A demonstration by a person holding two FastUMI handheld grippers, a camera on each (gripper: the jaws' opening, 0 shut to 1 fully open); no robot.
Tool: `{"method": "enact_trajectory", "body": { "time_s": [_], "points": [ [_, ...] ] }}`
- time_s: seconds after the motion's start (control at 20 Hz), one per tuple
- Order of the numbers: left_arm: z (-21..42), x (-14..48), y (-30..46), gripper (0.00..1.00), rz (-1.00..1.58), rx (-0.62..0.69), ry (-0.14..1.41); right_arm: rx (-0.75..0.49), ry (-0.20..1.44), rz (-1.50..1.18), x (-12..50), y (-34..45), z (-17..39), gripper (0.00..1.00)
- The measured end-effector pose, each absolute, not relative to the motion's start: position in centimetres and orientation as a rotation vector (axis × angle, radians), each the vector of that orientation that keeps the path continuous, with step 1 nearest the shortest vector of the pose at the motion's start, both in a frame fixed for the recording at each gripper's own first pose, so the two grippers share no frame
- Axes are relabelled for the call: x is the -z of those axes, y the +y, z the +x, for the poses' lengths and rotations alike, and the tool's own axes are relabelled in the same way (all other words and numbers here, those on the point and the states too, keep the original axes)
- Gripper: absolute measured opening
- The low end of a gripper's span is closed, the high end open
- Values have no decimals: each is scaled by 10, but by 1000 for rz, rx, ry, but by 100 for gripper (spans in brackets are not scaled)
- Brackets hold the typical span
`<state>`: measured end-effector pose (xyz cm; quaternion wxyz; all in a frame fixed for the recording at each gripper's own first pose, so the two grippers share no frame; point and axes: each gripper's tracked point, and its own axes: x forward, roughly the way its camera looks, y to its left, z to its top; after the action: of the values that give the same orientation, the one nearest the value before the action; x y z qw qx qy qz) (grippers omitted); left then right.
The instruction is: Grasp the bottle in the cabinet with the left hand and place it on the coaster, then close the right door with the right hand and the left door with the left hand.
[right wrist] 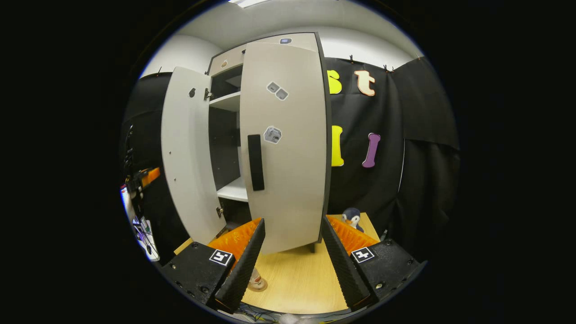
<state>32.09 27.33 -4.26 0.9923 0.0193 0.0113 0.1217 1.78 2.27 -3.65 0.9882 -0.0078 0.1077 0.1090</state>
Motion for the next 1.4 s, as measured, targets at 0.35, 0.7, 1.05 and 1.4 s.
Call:
{"method": "enact_trajectory", "body": {
  "time_s": [0.35, 0.7, 1.05, 1.4],
  "points": [
    [361, 39, 293, 96, 41, -233, 13, -190, 223, -2, 35, 24, -1, 78],
    [373, 50, 280, 93, 77, -177, 54, -195, 240, 20, 45, 29, -4, 78],
    [373, 56, 276, 92, 32, -192, 66, -229, 240, 32, 43, 26, 9, 78],
    [369, 55, 266, 87, 57, -242, 71, -262, 247, 30, 45, 19, 19, 78]
  ]
}}
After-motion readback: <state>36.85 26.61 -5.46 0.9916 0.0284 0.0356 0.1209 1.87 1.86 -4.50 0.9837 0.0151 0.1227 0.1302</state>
